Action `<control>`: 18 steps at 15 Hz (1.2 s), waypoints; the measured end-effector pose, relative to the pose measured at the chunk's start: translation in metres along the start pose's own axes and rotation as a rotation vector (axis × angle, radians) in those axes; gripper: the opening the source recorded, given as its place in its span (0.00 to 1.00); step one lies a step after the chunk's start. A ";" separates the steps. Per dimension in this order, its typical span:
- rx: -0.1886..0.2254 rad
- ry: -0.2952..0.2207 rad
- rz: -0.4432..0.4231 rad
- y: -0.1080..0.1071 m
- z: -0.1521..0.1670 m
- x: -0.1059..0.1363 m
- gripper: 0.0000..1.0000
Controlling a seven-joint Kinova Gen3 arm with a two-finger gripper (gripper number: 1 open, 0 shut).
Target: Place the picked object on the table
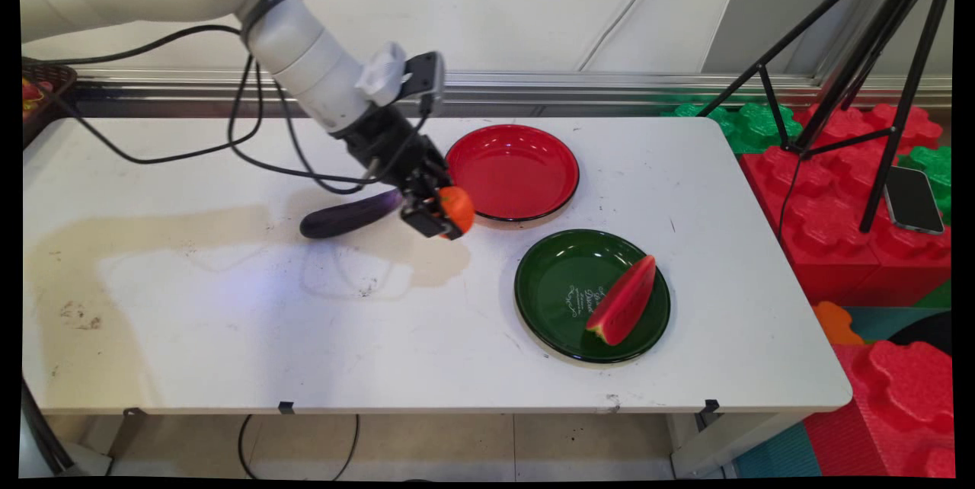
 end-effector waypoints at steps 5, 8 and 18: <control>0.007 -0.074 -0.008 -0.009 0.003 -0.036 0.00; 0.010 -0.111 -0.025 -0.015 0.015 -0.054 0.00; 0.008 -0.167 -0.085 -0.025 0.049 -0.087 1.00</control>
